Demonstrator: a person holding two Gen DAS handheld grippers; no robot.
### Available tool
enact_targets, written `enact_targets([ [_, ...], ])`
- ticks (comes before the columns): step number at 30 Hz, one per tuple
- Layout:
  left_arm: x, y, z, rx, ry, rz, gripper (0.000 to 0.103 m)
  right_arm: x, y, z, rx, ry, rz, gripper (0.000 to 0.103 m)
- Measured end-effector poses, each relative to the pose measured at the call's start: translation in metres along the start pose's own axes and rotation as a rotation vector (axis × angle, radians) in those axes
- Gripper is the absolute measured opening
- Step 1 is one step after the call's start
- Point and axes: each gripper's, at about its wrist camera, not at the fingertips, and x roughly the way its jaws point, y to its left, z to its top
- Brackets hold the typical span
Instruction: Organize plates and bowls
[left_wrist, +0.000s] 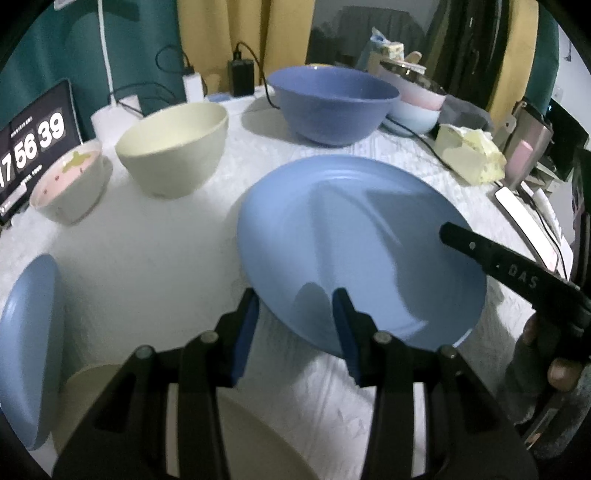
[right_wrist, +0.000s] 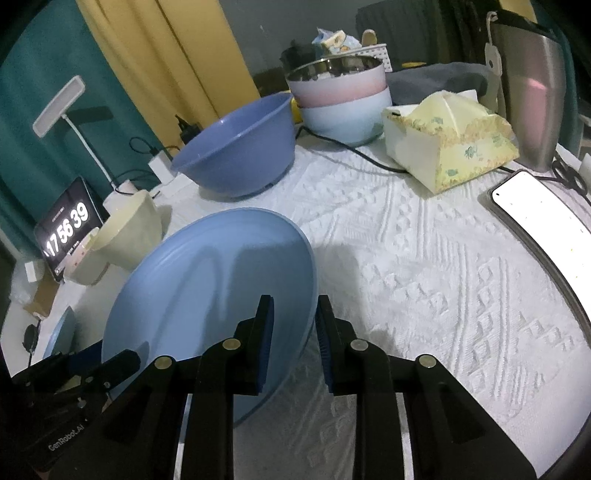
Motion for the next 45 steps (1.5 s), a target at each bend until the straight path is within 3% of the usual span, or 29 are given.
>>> enact_targets([
  [9, -0.002, -0.001, -0.010, 0.004, 0.040, -0.038, 0.045, 0.002, 0.001, 0.000, -0.001, 0.008, -0.012, 0.029],
  [14, -0.016, 0.000, -0.012, 0.010, 0.004, -0.030, 0.047, -0.001, 0.003, -0.001, -0.020, -0.010, -0.019, 0.035],
  [26, -0.052, 0.015, -0.018, -0.004, -0.081, -0.005, 0.048, -0.031, 0.024, -0.004, -0.109, -0.094, -0.074, 0.038],
  [45, -0.098, 0.072, -0.039, -0.098, -0.200, 0.081, 0.048, -0.049, 0.103, -0.020, -0.262, -0.092, 0.046, 0.038],
])
